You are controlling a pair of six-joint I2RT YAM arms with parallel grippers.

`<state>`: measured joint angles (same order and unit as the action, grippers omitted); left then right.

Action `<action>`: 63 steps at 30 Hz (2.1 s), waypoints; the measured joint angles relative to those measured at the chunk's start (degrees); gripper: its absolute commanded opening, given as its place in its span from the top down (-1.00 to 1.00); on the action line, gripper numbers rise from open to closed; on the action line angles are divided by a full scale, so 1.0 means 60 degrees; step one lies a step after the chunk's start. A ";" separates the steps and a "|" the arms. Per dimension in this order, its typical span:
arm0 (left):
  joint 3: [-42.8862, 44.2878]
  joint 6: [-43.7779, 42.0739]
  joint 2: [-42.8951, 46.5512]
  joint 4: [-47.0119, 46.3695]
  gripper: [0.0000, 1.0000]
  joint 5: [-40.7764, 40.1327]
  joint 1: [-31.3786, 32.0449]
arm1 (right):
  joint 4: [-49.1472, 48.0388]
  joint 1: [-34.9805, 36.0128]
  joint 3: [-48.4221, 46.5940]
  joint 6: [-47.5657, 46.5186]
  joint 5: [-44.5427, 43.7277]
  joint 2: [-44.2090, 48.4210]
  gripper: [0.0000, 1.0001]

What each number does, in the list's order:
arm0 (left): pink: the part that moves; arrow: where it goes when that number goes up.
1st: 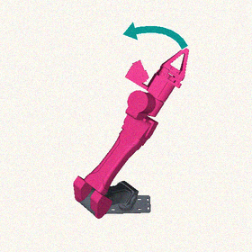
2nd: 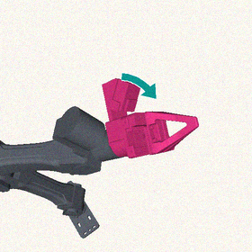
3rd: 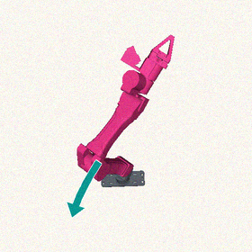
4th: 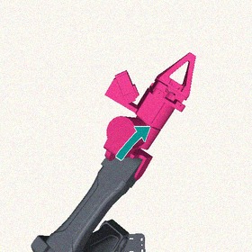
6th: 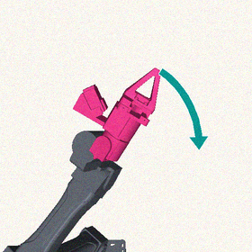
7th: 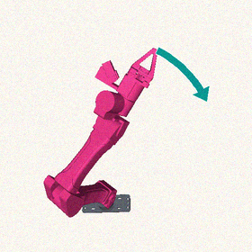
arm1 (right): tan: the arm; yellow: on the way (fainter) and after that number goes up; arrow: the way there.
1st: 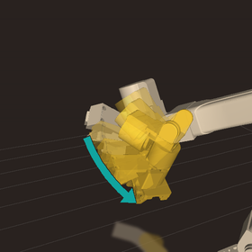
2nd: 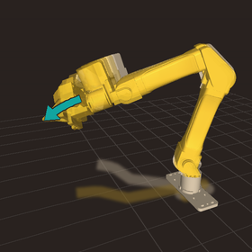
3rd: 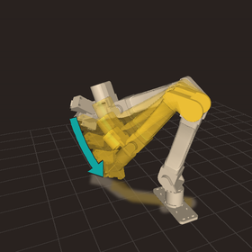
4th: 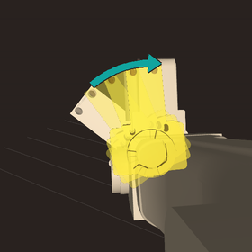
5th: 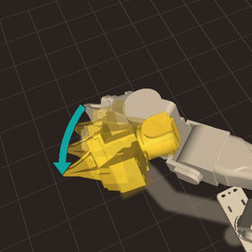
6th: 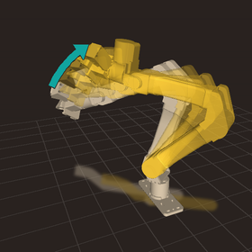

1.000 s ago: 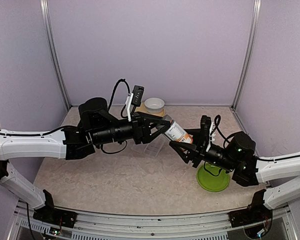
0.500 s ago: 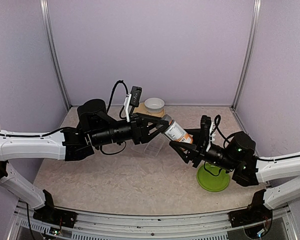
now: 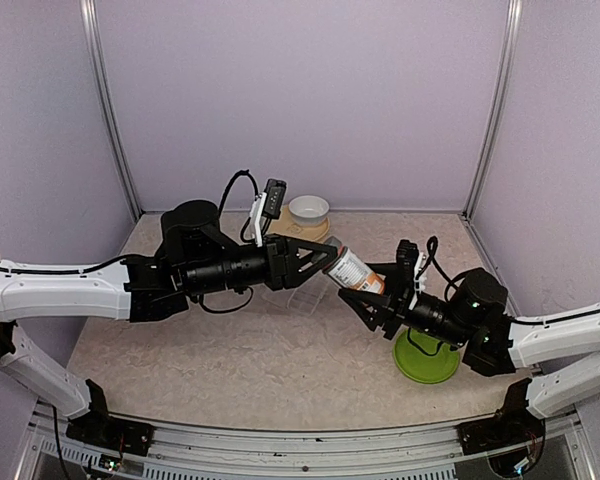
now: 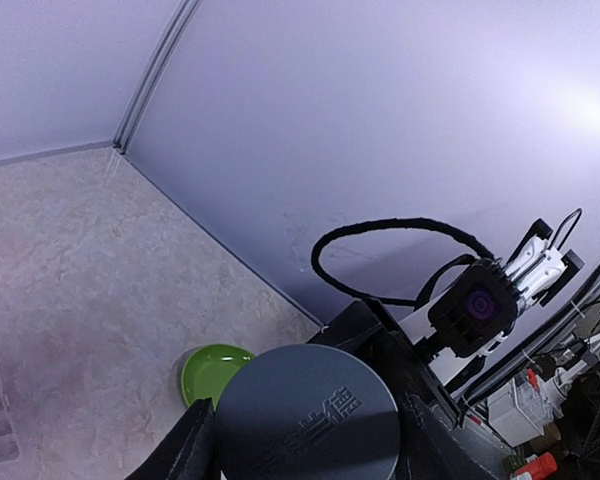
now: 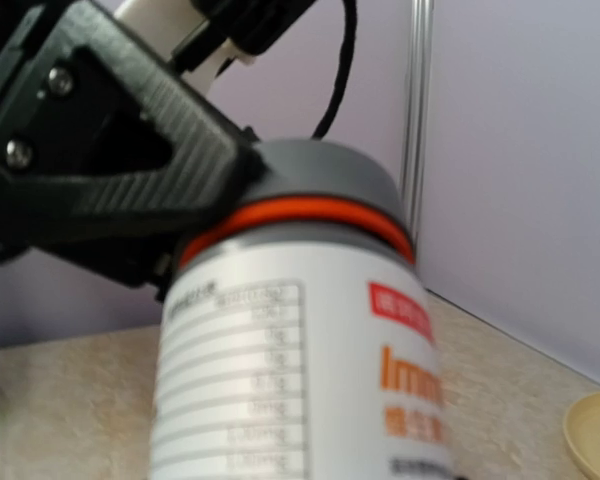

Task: Sort the pills into containers
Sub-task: Unscrew the lid of the pill bottle from the pill bottle.

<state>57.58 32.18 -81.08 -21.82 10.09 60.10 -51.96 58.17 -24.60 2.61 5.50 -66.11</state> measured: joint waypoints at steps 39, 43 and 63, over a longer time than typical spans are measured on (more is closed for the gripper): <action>0.1752 0.2597 0.0102 0.4116 -0.31 -0.1100 0.0506 | -0.0211 0.0055 0.0284 -0.2335 -0.0211 0.0033 0.95; 0.1752 0.2590 0.0189 0.3993 -0.71 -0.1490 0.0506 | -0.0175 0.0011 0.0484 -0.2259 -0.0350 0.0302 0.95; 0.0204 -0.2703 0.0929 0.0076 -0.98 0.1300 0.0484 | -0.0029 -0.0004 0.0637 -0.0503 0.1045 0.1297 0.96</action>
<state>58.81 15.97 -75.50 -21.37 17.89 63.00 -52.14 58.15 -20.78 -0.40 11.77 -58.33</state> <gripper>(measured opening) 0.988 0.514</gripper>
